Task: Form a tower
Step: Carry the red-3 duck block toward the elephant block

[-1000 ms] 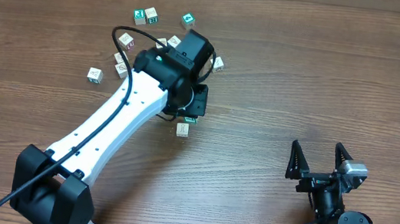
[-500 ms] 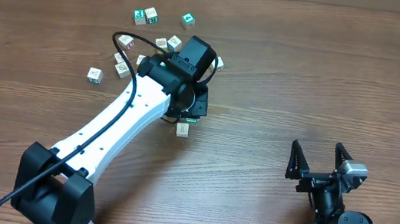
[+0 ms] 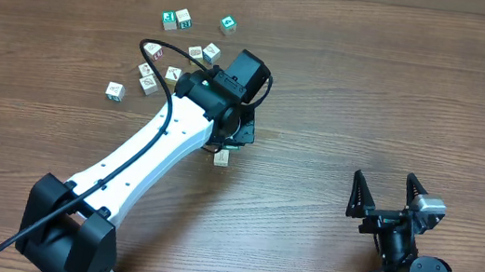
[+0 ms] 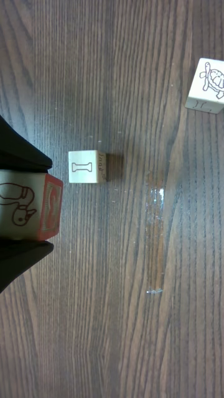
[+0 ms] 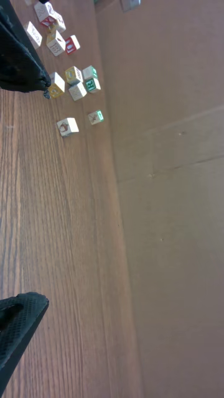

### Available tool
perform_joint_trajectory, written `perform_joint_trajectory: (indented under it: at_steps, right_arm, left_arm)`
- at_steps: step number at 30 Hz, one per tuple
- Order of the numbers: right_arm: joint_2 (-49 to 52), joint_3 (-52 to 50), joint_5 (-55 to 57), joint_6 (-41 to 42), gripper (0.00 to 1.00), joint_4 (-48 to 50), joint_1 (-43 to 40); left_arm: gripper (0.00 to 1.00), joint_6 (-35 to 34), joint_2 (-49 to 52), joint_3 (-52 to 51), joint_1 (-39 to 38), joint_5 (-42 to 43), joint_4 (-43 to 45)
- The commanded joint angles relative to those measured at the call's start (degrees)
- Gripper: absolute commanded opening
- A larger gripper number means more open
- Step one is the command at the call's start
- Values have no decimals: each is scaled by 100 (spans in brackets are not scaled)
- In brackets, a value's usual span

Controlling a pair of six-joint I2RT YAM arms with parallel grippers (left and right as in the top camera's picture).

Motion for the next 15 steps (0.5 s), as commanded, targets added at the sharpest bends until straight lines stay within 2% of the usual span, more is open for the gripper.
perform_joint_trajectory:
  at_steps: [1,15]
  right_arm:
    - [-57,-57,-26,17,100,31,-17]
    - [-57,-57,-26,17,100,31,-17]
  left_arm:
    - [4,-125,63,-52,-48,-162,2]
    - [4,-264,63,-57,-157,-157,-44]
